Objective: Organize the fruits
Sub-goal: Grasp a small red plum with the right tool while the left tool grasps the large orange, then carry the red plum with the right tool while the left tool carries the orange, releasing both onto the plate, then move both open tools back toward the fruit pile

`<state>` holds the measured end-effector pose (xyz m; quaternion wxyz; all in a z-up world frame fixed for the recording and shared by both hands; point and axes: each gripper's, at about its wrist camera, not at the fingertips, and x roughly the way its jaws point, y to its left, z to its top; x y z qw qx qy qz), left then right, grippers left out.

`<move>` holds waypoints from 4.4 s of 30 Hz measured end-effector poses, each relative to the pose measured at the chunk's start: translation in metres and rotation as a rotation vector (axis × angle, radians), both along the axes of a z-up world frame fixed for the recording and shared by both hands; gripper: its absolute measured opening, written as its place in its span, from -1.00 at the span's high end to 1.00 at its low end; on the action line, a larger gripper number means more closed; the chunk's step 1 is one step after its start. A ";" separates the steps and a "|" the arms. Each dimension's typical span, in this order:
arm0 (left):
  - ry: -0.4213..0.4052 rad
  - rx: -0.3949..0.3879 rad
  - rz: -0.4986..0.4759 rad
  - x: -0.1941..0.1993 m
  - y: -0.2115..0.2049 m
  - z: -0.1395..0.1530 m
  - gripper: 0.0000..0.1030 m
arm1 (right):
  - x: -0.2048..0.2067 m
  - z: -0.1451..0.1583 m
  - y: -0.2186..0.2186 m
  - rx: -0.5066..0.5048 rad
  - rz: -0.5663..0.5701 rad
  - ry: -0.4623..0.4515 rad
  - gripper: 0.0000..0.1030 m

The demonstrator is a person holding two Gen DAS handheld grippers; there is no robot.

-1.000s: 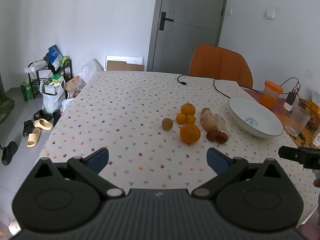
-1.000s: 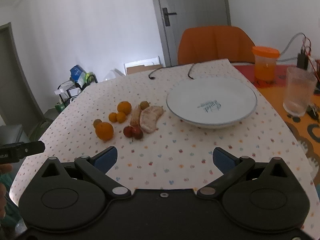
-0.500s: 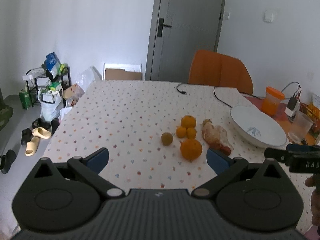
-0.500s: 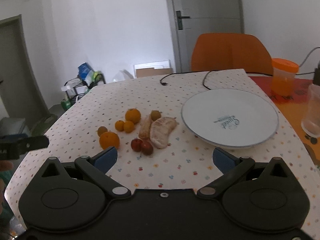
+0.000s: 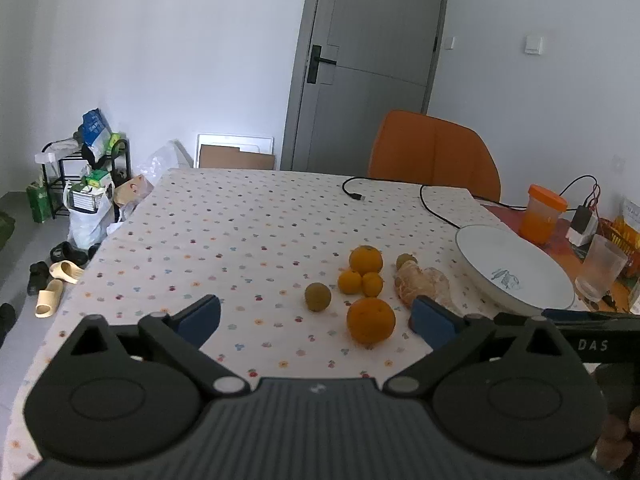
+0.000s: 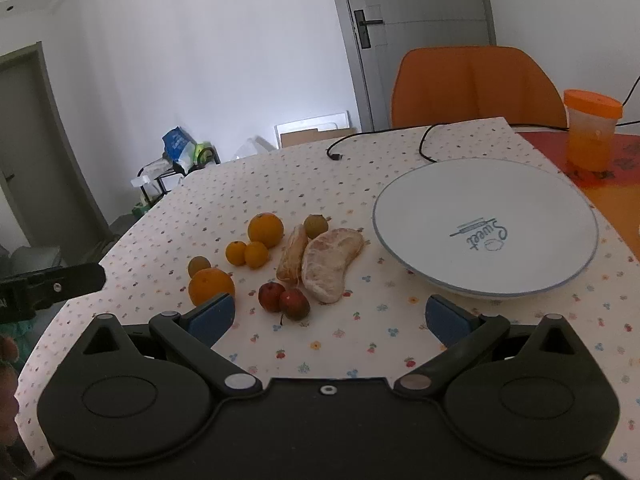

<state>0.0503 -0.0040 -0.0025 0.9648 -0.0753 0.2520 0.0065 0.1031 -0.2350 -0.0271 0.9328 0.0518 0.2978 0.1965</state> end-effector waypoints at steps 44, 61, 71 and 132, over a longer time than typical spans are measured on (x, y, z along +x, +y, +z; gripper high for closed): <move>0.079 -0.128 -0.080 0.065 -0.030 -0.051 0.24 | 0.027 -0.009 -0.011 0.122 0.102 -0.005 0.62; 0.027 -0.094 -0.150 0.073 -0.063 -0.026 0.23 | 0.025 0.009 -0.077 0.199 -0.051 -0.078 0.62; 0.028 -0.066 -0.220 0.088 -0.103 -0.021 0.24 | 0.026 0.001 -0.115 0.217 -0.139 -0.091 0.61; -0.067 -0.025 0.051 0.069 -0.035 0.019 -0.83 | 0.003 0.017 -0.074 0.160 -0.092 -0.201 -1.00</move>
